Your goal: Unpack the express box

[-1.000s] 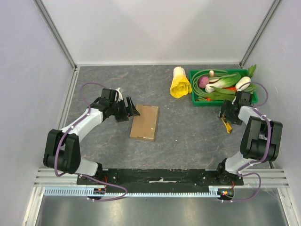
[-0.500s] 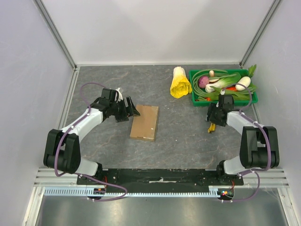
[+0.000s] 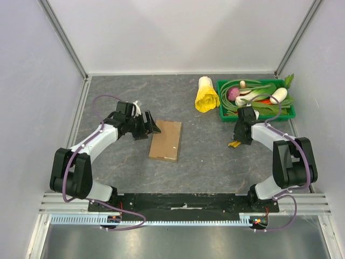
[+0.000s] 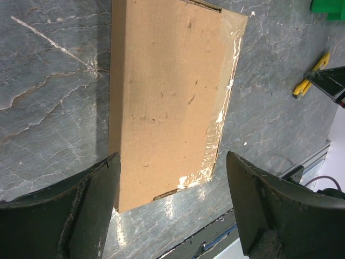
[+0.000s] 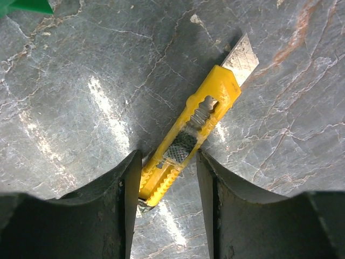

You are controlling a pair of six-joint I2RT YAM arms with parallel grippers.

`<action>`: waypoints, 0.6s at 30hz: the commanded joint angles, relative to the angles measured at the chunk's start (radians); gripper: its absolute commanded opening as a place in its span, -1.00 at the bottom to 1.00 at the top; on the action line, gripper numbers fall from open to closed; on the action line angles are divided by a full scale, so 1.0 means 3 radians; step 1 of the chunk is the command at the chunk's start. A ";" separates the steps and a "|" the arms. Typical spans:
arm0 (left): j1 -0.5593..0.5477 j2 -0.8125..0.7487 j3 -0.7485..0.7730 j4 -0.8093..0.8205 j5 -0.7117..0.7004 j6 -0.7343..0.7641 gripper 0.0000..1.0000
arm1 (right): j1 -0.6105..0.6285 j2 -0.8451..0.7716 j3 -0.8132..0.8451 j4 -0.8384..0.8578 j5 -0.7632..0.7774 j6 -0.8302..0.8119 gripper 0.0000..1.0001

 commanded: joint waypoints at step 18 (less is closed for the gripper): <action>0.0001 -0.0016 0.0021 0.0113 0.0256 0.0016 0.68 | 0.0266 -0.0009 -0.0149 -0.0387 -0.0266 0.0249 -0.54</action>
